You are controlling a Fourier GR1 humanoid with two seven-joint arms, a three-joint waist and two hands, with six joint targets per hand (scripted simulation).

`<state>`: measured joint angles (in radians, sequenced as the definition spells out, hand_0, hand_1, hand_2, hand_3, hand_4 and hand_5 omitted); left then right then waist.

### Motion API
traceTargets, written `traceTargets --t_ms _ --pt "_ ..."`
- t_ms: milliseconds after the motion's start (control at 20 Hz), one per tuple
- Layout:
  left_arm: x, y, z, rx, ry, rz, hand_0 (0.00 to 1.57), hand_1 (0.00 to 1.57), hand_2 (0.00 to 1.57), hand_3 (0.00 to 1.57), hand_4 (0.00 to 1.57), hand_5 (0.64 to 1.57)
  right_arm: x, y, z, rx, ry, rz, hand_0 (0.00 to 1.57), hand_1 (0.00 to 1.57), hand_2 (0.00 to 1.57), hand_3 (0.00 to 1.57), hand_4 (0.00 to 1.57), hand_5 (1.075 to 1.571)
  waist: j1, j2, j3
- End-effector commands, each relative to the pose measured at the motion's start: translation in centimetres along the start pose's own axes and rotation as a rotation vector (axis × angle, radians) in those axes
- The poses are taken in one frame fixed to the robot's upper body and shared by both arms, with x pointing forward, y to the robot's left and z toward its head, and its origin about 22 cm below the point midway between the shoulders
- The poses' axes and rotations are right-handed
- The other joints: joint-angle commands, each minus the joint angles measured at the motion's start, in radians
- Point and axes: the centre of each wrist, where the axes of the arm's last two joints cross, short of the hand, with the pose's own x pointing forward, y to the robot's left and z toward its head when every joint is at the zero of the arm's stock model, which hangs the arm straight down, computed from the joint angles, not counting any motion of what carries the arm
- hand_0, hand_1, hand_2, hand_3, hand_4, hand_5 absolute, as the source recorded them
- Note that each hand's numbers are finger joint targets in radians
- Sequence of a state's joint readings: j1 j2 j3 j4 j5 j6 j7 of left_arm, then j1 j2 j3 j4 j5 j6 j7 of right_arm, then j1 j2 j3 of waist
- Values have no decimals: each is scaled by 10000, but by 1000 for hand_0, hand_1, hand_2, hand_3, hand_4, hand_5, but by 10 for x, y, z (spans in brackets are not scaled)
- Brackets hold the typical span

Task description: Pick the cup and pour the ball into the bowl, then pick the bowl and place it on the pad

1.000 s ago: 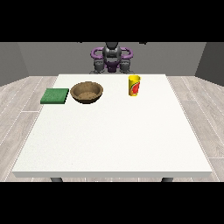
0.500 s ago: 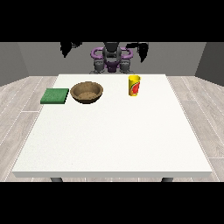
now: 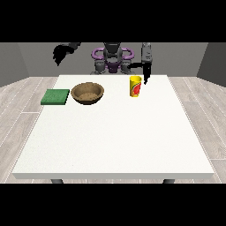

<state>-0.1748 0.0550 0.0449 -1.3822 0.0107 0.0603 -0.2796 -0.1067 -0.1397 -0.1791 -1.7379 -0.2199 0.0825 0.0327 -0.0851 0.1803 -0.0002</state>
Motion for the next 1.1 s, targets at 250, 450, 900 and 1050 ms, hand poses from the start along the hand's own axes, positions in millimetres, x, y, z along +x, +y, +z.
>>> traceTargets --t_ms 250,450,900,1050 --pt "-62 -10 9 -453 1167 -167 0 0 0 0 162 1432 -27 -24 3 -223 1015 213 0 0 0 0 672 1562 114 -755 1" --pt "-65 -15 -10 -1 802 40 0 0 0 0 189 1423 -24 -46 -7 -245 465 139 0 0 0 0 671 1563 -37 -393 1" --pt "-98 -2 6 633 383 -2042 1151 1151 1571 1571 1309 1475 11 -46 -23 483 -118 -3 0 0 0 121 650 1568 -828 286 -4" --pt "-103 19 2 1524 255 -2283 1265 1265 1571 1571 1335 1483 25 -49 -19 994 -544 -115 0 0 0 74 642 1568 -1445 741 -9"
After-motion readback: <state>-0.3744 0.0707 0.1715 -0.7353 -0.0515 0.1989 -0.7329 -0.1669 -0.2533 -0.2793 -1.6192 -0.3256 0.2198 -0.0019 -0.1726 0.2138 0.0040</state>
